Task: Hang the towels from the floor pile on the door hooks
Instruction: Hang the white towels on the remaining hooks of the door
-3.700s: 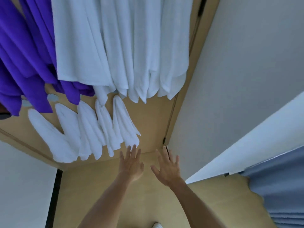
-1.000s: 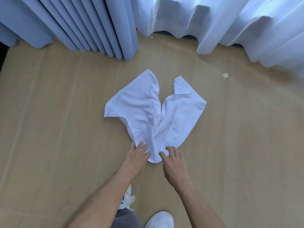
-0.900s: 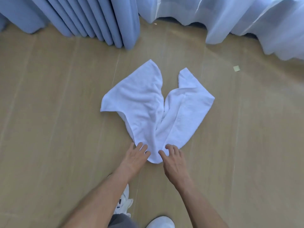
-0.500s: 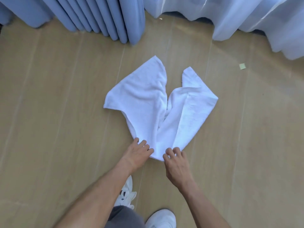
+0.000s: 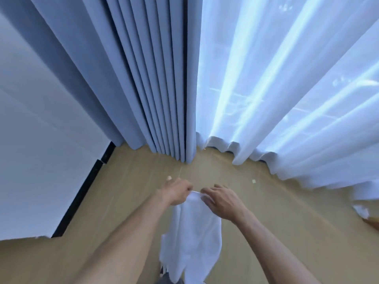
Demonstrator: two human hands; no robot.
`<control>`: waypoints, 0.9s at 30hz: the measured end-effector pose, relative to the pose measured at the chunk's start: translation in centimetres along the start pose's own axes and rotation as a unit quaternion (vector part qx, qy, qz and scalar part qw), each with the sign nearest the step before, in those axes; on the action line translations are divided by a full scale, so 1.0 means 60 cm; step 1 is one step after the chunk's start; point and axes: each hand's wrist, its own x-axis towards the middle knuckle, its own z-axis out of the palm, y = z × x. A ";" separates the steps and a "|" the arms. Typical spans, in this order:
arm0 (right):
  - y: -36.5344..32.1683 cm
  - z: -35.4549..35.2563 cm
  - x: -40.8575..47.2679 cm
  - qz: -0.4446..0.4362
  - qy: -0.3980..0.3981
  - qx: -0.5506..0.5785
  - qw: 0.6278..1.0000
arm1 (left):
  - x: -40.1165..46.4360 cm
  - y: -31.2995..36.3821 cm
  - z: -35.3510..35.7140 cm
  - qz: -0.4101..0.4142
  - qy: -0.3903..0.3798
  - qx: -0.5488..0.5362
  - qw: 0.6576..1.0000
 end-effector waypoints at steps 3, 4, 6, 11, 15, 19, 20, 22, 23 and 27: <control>-0.071 -0.141 0.009 -0.030 0.050 -0.005 0.998 | -0.103 0.018 -0.139 -0.026 0.017 -0.089 0.996; -0.092 -0.175 0.011 -0.039 0.057 0.002 0.998 | -0.139 0.022 -0.171 -0.038 0.031 -0.111 0.993; -0.140 -0.232 0.014 -0.049 0.057 0.018 0.997 | -0.208 0.026 -0.211 -0.062 0.068 -0.156 0.983; -0.276 -0.306 -0.030 -0.077 0.047 0.095 0.991 | -0.393 0.034 -0.230 -0.108 0.161 -0.214 0.957; -0.388 -0.354 -0.072 -0.165 0.056 0.067 0.982 | -0.538 0.024 -0.222 -0.133 0.231 -0.201 0.943; -0.507 -0.384 -0.095 -0.242 0.080 0.034 0.966 | -0.667 0.004 -0.207 -0.187 0.292 -0.216 0.913; -0.535 -0.391 -0.099 -0.260 0.087 0.033 0.961 | -0.695 -0.004 -0.205 -0.202 0.307 -0.223 0.903; -0.593 -0.403 -0.104 -0.290 0.094 0.038 0.952 | -0.752 -0.020 -0.200 -0.227 0.326 -0.239 0.886; -0.622 -0.406 -0.105 -0.299 0.089 0.044 0.949 | -0.778 -0.027 -0.196 -0.237 0.335 -0.247 0.878; -0.747 -0.398 -0.119 -0.322 0.038 0.083 0.942 | -0.884 -0.064 -0.169 -0.274 0.375 -0.284 0.839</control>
